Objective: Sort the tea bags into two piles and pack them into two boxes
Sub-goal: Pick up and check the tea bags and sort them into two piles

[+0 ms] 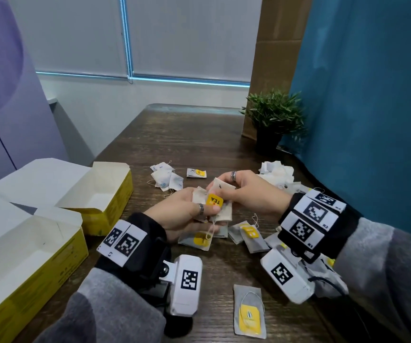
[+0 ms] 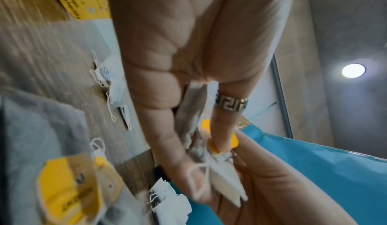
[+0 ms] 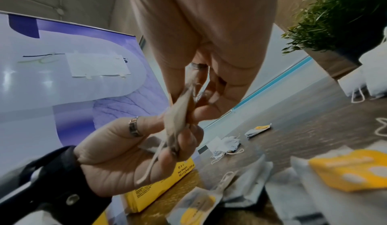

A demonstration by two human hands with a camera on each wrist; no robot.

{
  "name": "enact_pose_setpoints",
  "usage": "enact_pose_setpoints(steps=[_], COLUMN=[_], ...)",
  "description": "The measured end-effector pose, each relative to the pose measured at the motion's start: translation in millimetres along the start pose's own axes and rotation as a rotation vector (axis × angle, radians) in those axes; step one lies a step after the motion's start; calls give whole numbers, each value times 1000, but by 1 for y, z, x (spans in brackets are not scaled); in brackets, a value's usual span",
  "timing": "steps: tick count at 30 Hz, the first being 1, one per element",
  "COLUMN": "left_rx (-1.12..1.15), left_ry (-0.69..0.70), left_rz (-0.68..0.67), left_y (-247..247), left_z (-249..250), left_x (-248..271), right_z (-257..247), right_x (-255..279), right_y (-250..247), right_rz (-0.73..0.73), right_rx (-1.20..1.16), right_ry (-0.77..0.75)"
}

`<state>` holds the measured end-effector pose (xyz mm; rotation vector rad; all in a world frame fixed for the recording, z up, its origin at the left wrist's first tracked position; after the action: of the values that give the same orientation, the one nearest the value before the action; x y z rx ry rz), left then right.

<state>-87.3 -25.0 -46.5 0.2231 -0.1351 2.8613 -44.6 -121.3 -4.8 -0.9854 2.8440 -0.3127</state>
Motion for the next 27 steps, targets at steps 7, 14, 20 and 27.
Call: enact_pose_setpoints(steps=[7,14,20,27], left_rx=[-42,-386,-634,-1175], left_ry=[-15,-50,-245,-389], left_rz=[92,313,398,416], left_y=[-13,-67,-98,-110], left_z=[6,45,37,42], left_x=[6,-10,-40,-33], right_z=[3,1,25,22], right_x=[9,13,-4,-4], right_y=[-37,-154,-153,-91], right_rz=[52,391,184,-167], right_rx=[-86,-2,469,849], right_ry=[130,204,391,398])
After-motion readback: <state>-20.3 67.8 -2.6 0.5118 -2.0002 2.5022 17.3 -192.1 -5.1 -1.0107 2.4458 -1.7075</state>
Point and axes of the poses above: each hand's wrist, its own x-axis away from the middle knuckle, its own y-axis out of the palm, z = x × y, the point moved 7 cm from there along -x, towards the middle knuckle, and after that the axes turned 13 degrees about -x, right-handed, at the moved point
